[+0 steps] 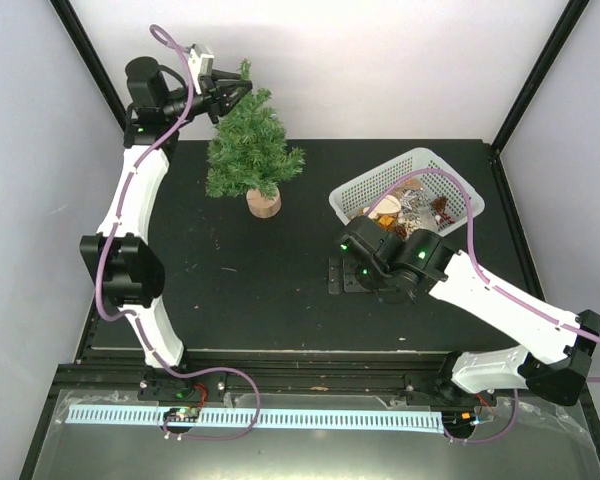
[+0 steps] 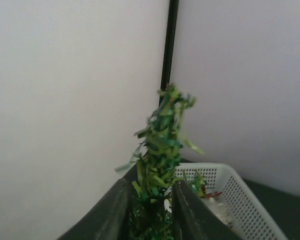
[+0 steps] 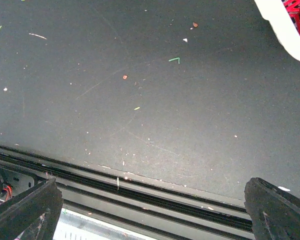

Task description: Decorate the small christmas tree

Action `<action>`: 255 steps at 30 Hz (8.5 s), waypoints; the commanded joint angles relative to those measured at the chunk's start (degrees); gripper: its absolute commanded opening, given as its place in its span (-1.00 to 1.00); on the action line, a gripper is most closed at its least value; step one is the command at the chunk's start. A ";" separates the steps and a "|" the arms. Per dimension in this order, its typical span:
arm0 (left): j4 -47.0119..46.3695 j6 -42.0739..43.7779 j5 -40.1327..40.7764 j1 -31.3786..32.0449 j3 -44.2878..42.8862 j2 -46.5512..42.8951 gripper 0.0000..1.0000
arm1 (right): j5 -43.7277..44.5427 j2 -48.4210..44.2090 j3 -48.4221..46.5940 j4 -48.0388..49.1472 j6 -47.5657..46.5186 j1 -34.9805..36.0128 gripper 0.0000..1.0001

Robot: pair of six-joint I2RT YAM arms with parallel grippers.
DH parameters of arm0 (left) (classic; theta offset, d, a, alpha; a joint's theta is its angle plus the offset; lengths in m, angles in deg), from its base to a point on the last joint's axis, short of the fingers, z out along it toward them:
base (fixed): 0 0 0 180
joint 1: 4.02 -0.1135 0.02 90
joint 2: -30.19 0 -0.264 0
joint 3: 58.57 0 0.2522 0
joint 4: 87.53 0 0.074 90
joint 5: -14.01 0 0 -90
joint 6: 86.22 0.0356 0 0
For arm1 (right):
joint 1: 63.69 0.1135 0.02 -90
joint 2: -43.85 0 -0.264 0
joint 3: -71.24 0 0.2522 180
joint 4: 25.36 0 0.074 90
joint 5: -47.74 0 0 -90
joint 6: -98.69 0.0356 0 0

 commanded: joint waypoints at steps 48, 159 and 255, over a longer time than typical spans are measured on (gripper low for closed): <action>87.01 53.91 14.52 -14.86 12.13 -28.21 -0.35 | -7.51 24.36 -14.20 3.39 -17.23 -38.76 -0.04; 65.39 45.33 12.53 -11.05 31.88 -23.59 -0.38 | -11.14 16.48 6.14 1.76 -18.32 -42.26 0.11; 49.37 25.02 7.58 27.28 -9.69 -7.36 0.55 | -28.91 14.88 -55.49 13.09 -10.83 -31.97 -0.98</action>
